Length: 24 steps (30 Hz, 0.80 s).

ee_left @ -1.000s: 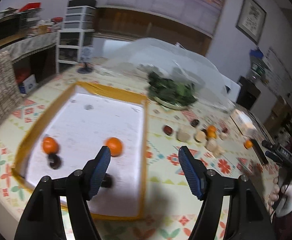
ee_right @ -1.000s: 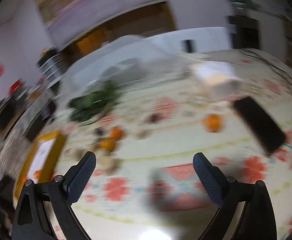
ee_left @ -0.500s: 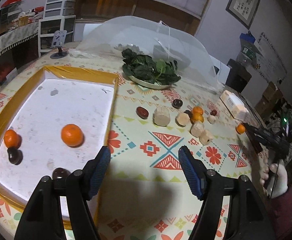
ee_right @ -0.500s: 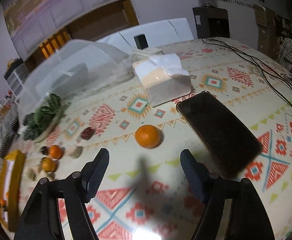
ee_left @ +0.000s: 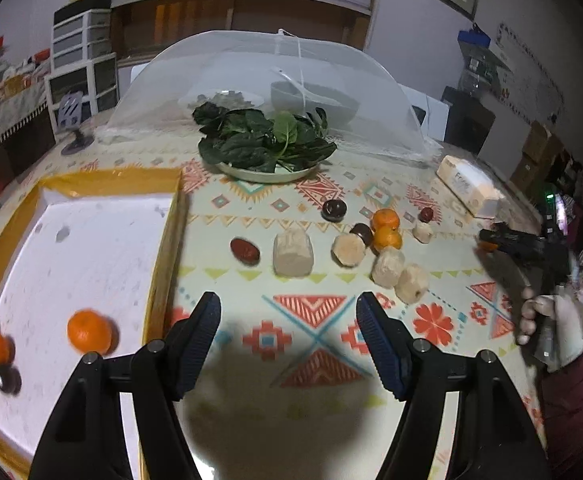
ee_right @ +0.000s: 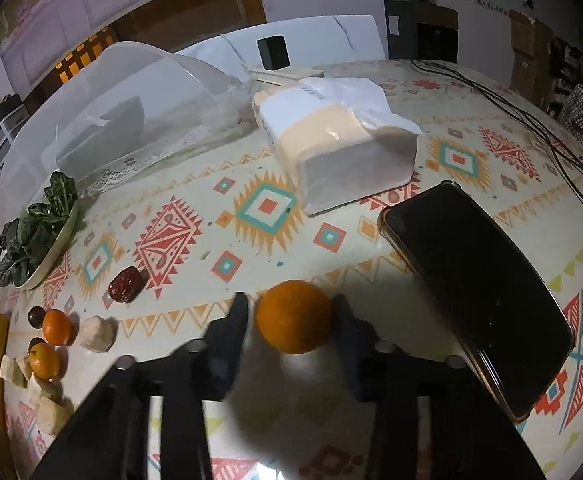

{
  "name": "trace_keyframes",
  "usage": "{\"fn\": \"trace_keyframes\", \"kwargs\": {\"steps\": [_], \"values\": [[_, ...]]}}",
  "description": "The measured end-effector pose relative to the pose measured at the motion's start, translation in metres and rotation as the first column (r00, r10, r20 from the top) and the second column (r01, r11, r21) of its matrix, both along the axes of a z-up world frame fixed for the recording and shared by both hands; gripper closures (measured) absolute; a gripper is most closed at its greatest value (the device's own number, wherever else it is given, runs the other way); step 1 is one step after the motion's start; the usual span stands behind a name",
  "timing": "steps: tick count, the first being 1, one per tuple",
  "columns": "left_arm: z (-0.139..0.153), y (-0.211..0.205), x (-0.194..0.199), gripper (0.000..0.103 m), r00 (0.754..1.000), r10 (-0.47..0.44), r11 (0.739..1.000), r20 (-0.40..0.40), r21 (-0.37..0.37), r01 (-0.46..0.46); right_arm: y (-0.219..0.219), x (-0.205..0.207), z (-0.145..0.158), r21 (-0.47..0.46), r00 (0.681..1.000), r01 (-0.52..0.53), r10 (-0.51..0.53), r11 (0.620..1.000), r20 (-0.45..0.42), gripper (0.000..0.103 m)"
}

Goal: Organize fruits
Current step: 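Close the right tool on the orange while the left tool grasps the beige yam piece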

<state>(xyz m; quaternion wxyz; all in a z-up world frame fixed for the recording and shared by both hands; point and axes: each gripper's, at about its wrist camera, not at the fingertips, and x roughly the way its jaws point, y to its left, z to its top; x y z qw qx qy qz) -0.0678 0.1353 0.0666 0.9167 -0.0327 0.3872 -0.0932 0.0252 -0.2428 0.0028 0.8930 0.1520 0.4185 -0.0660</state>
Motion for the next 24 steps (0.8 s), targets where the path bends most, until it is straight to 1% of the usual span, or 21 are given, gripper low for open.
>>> {"fn": "trace_keyframes", "kwargs": {"steps": [3,5,8,10,11,12,13,15,20,21,23,24], "values": [[-0.004,-0.011,0.021,0.033,0.999,-0.033,0.999,-0.006,0.026,0.033,-0.004,-0.003,0.0,0.032,1.0,0.005,-0.005,0.999,0.015,0.064],[-0.007,-0.016,0.033,0.033,0.999,-0.041,0.998,-0.019,0.044,0.042,-0.005,-0.005,0.002,0.039,1.0,0.008,-0.009,0.999,0.027,0.064],[-0.01,-0.027,0.056,0.034,0.997,-0.079,0.995,-0.014,0.062,0.079,-0.004,-0.009,0.007,0.047,0.998,0.002,-0.005,0.999,0.057,0.064],[-0.016,-0.032,0.069,0.045,0.995,-0.094,0.992,-0.029,0.086,0.096,-0.001,-0.011,0.01,0.05,0.997,-0.007,0.003,0.999,0.074,0.064],[-0.019,-0.034,0.074,0.057,0.994,-0.096,0.99,-0.042,0.097,0.1,0.0,-0.012,0.01,0.049,0.997,-0.011,0.007,0.999,0.08,0.064],[-0.023,-0.035,0.08,0.065,0.994,-0.097,0.989,-0.059,0.105,0.103,0.002,-0.012,0.011,0.049,0.996,-0.018,0.014,0.999,0.085,0.064],[-0.028,-0.036,0.086,0.066,0.993,-0.095,0.988,-0.076,0.114,0.103,0.003,-0.012,0.011,0.053,0.996,-0.025,0.02,0.998,0.087,0.064],[-0.033,-0.036,0.09,0.066,0.994,-0.076,0.986,-0.075,0.144,0.086,0.006,-0.011,0.011,0.062,0.996,-0.037,0.031,0.997,0.089,0.064],[-0.047,-0.037,0.099,0.066,0.987,-0.079,0.987,-0.141,0.126,0.097,0.011,-0.012,0.011,0.06,0.994,-0.055,0.049,0.997,0.093,0.064],[-0.05,-0.038,0.1,0.067,0.986,-0.074,0.986,-0.146,0.135,0.094,0.013,-0.012,0.012,0.058,0.994,-0.06,0.054,0.997,0.097,0.064],[-0.051,-0.039,0.099,0.067,0.989,-0.063,0.988,-0.137,0.133,0.081,0.015,-0.013,0.013,0.049,0.993,-0.064,0.058,0.997,0.103,0.064],[-0.048,-0.037,0.096,0.067,0.991,-0.052,0.991,-0.126,0.116,0.067,0.018,-0.014,0.014,0.041,0.992,-0.068,0.063,0.997,0.108,0.064]]}}
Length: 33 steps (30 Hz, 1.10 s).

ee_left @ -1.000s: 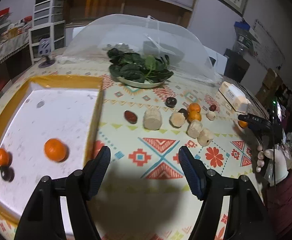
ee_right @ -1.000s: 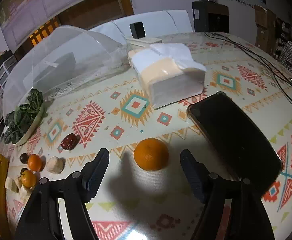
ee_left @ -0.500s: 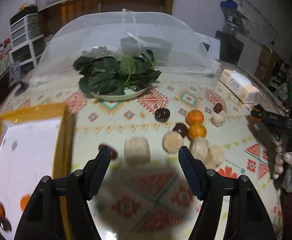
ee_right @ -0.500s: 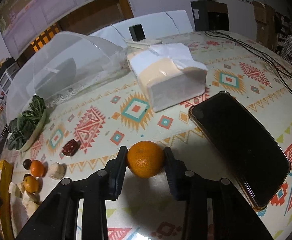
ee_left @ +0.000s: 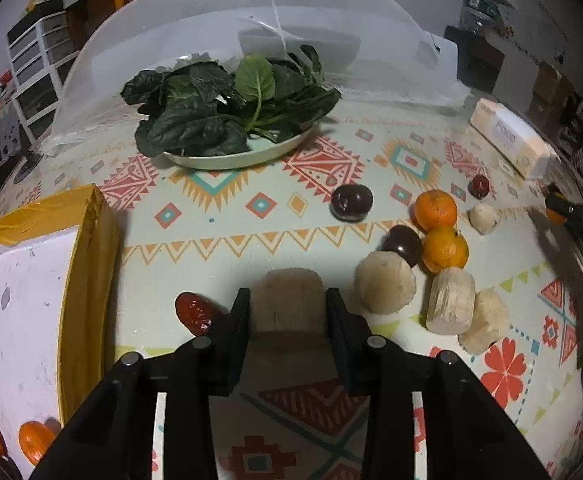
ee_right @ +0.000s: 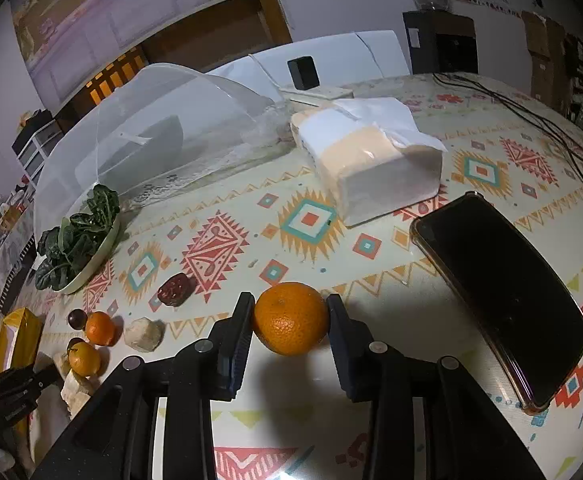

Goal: Organize fruits
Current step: 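Close the right tool on the orange while the left tool grasps the beige yam piece, then carry the orange and yam piece into the tray and open both tools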

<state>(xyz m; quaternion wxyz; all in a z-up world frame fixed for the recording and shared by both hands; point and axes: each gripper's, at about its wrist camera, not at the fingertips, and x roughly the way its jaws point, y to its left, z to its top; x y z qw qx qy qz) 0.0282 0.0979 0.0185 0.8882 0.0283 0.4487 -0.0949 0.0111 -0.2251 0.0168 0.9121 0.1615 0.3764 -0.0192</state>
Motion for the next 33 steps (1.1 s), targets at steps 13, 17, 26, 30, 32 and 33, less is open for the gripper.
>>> {"fn": "trace_keyframes", "kwargs": {"steps": [13,17,26,30,32,33], "values": [[0.1,0.081,-0.093,0.068,0.983,0.089,0.969,0.159,-0.244,-0.048,0.102,-0.049,0.076,0.062,0.954,-0.274,0.263,0.96,0.148,0.064],[0.129,0.127,-0.116,0.068,0.965,0.156,0.96,0.209,-0.263,-0.099,0.165,-0.061,0.116,0.086,0.897,-0.416,0.394,0.905,0.199,0.064],[0.145,0.242,-0.106,0.067,0.916,0.34,0.931,0.21,-0.212,-0.297,0.326,-0.052,0.147,0.094,0.75,-0.656,0.634,0.749,0.189,0.064],[0.099,0.276,-0.088,0.068,0.913,0.392,0.906,0.109,-0.217,-0.363,0.393,-0.034,0.095,0.093,0.714,-0.699,0.698,0.709,0.05,0.064],[0.075,0.285,-0.082,0.067,0.916,0.397,0.899,0.058,-0.228,-0.375,0.411,-0.027,0.075,0.083,0.706,-0.706,0.708,0.703,0.003,0.064],[0.068,0.286,-0.081,0.068,0.917,0.397,0.897,0.042,-0.228,-0.378,0.423,-0.022,0.062,0.078,0.697,-0.713,0.717,0.696,-0.027,0.064]]}}
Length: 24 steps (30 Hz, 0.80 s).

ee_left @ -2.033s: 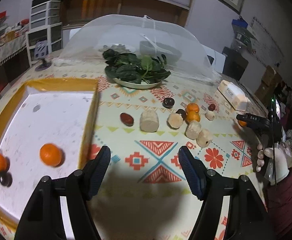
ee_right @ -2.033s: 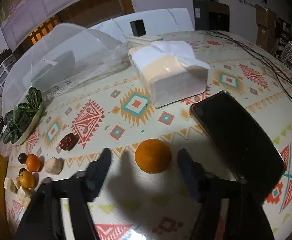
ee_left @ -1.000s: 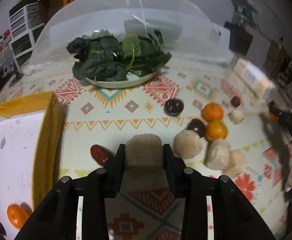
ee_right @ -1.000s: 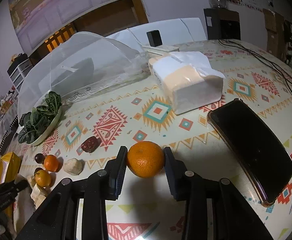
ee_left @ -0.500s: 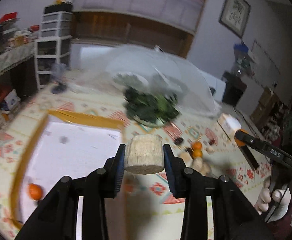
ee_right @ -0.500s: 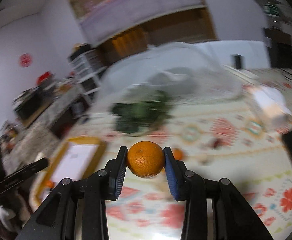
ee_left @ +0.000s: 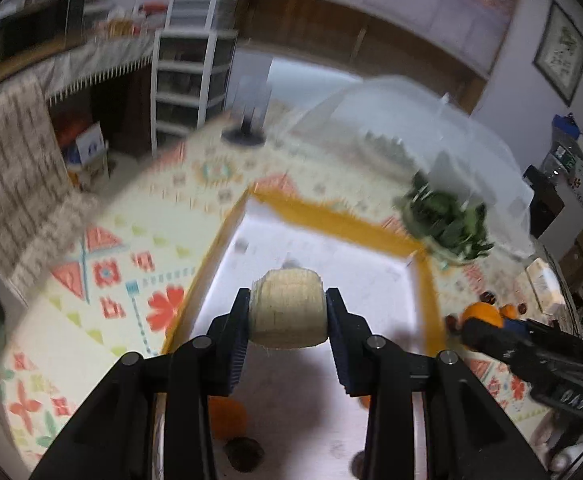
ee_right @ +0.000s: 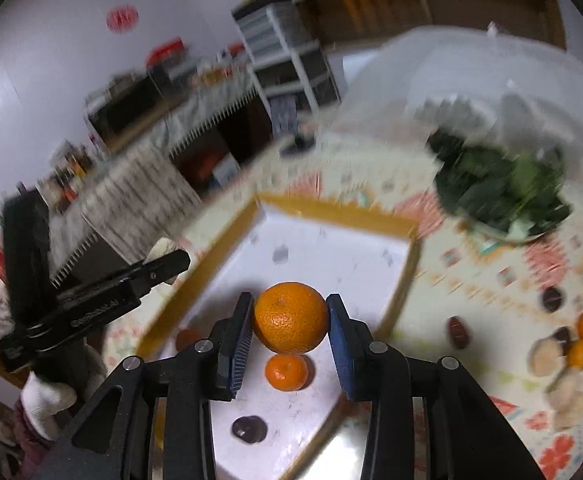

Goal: Organize fruits
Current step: 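Carry the orange and yam piece into the tray and open both tools, then move both tools back toward the beige yam pieces on the table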

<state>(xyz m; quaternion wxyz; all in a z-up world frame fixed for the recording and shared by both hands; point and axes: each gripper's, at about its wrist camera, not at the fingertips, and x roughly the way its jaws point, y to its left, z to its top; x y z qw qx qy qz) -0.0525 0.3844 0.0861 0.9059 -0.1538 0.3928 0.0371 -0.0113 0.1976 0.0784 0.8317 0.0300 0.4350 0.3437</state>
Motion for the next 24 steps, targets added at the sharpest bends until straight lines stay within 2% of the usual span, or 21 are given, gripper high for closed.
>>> {"fn": "trace_keyframes", "kwargs": {"steps": [4,8,10,14,19,22,24], "values": [[-0.033,0.009,0.013,0.068,0.998,0.0,1.0,-0.066,-0.024,-0.002,0.021,0.015,-0.031,-0.06,0.999,-0.009,0.007,0.998,-0.039,0.064],[-0.039,0.014,0.016,0.068,0.996,0.008,0.999,-0.087,-0.052,-0.013,0.034,0.023,-0.051,-0.093,0.997,-0.017,0.01,0.996,-0.072,0.064],[-0.036,0.014,0.015,0.068,0.997,0.015,0.999,-0.074,-0.039,-0.018,0.036,0.026,-0.057,-0.103,0.997,-0.005,-0.003,0.995,-0.077,0.063],[-0.033,0.015,0.013,0.059,0.998,0.018,0.999,-0.065,-0.04,-0.02,0.035,0.029,-0.054,-0.081,0.997,0.004,-0.01,0.997,-0.071,0.057],[-0.02,0.013,0.002,0.056,0.998,0.042,0.997,-0.039,-0.068,-0.045,0.016,0.022,-0.032,-0.03,0.999,0.028,-0.029,0.999,-0.043,0.057],[-0.003,0.006,-0.011,0.045,0.999,0.042,0.997,-0.002,-0.069,-0.042,-0.008,0.012,-0.01,-0.002,0.999,0.052,-0.052,0.999,0.01,0.056],[0.009,-0.001,-0.019,0.041,0.999,0.032,0.996,0.026,-0.08,-0.029,-0.031,0.005,0.003,0.023,0.996,0.079,-0.08,0.997,0.045,0.046]]}}
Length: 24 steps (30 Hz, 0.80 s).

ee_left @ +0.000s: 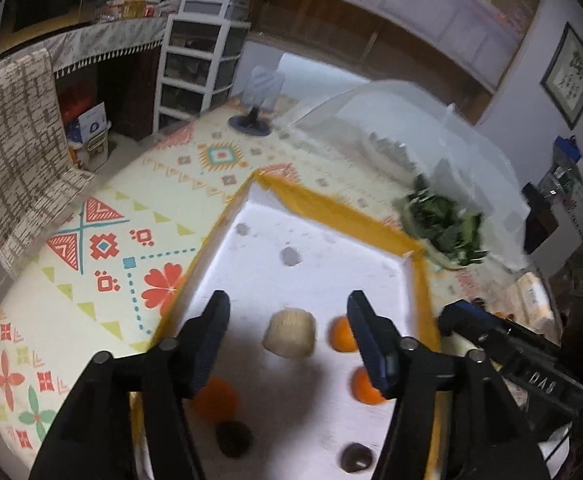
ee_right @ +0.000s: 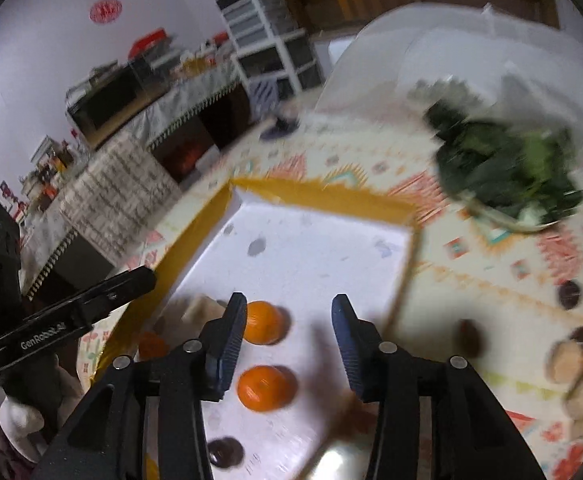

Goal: Organize fruits
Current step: 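Move both tools back toward the beige yam pieces on the table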

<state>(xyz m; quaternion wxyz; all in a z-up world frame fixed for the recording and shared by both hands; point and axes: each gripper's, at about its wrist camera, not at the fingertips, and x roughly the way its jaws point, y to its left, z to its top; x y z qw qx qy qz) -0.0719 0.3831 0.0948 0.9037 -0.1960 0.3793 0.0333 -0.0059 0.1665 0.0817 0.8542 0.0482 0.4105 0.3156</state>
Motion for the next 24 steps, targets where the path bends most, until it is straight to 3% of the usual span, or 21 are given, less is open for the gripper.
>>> {"fn": "trace_keyframes", "kwargs": {"steps": [4,9,14,19,24], "values": [[0.021,-0.027,-0.016,0.038,0.997,-0.058,0.998,0.047,-0.023,0.059,-0.07,-0.017,0.024,0.028,0.991,0.106,-0.108,0.994,0.08,0.04],[0.038,-0.073,-0.031,0.026,0.985,-0.148,0.987,0.089,-0.047,0.152,-0.154,-0.033,0.033,0.005,0.955,0.26,-0.258,0.966,0.143,0.033],[0.037,-0.13,-0.037,0.023,0.962,-0.255,0.962,0.097,-0.08,0.262,-0.227,-0.037,0.014,-0.033,0.918,0.389,-0.384,0.92,0.102,0.032],[0.022,-0.179,-0.028,0.023,0.942,-0.331,0.941,0.05,-0.055,0.334,-0.247,-0.033,-0.018,-0.08,0.92,0.391,-0.39,0.917,0.036,0.032],[0.011,-0.2,-0.019,0.023,0.94,-0.341,0.939,0.019,-0.042,0.342,-0.241,-0.029,-0.048,-0.11,0.95,0.309,-0.311,0.945,0.0,0.032]]}}
